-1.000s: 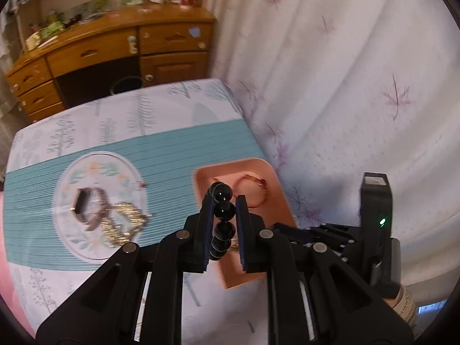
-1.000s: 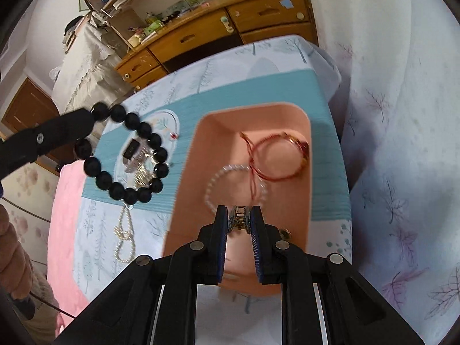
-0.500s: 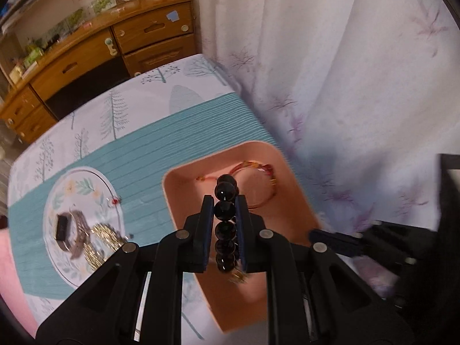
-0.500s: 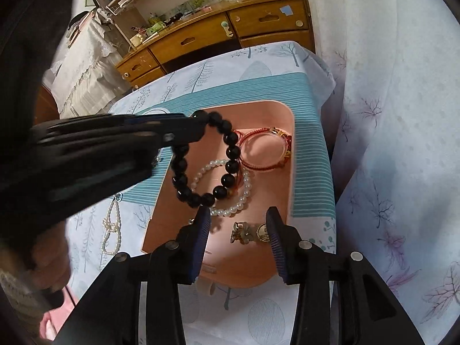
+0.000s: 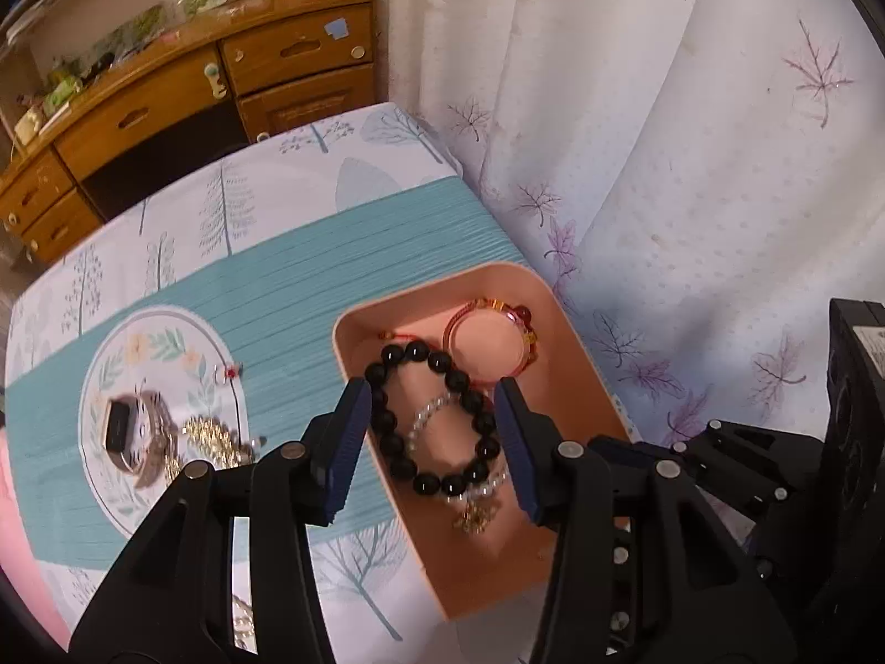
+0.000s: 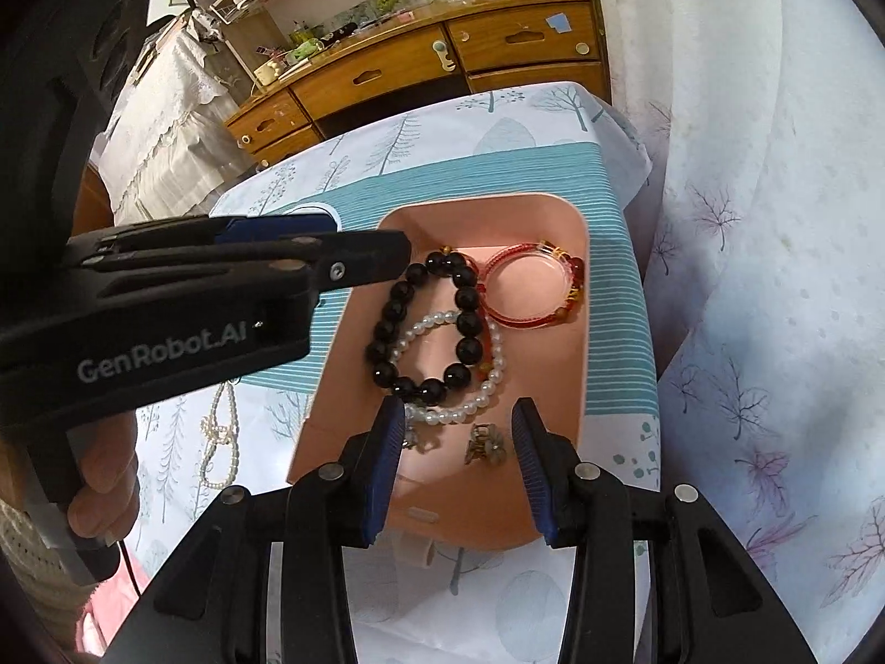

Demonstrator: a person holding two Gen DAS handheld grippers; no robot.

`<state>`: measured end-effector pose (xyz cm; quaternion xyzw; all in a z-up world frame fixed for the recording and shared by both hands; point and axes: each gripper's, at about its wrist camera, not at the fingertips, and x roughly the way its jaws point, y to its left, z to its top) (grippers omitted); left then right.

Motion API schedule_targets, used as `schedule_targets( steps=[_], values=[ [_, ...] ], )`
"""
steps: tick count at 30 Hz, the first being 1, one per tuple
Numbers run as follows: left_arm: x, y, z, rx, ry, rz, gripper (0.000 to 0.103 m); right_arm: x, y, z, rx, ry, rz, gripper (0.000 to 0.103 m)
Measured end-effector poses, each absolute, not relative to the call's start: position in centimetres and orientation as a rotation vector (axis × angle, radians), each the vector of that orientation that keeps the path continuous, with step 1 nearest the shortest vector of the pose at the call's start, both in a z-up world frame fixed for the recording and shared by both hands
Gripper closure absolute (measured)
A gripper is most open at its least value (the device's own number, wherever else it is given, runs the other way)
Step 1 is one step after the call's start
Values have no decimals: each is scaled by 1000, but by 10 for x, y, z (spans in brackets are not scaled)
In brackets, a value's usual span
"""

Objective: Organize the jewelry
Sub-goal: 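Carry the bracelet and charm into the peach tray and open both tools, then move both tools back to the mat and close the left tool on the watch strap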

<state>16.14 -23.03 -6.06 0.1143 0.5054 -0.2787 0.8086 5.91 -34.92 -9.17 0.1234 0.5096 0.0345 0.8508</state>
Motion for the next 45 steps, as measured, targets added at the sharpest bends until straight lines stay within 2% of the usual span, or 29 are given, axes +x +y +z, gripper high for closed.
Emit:
schedule_targets(
  steps=[9,20,30,36,38,40,45],
  values=[
    [147,-186,-64,204,1119,-563,60,57,-333,-84,247,1087,64,62],
    [153,-84,-44,150,1100,-434,60,67,-289,-57,200,1081,98,62],
    [177,-16,-31,128,1074,-366,60,115,-230,-31,167,1109,163,62],
    [190,-15,-47,171,1073,-435,60,157,-207,-52,263,1198,173,62],
    [196,-19,-56,181,1079,-442,62,168,-202,-66,295,1230,163,62],
    [204,-22,-67,186,1095,-454,70,175,-198,-78,310,1252,154,62],
    [224,-27,-96,193,1143,-454,77,188,-195,-102,334,1295,120,62]
  ],
)
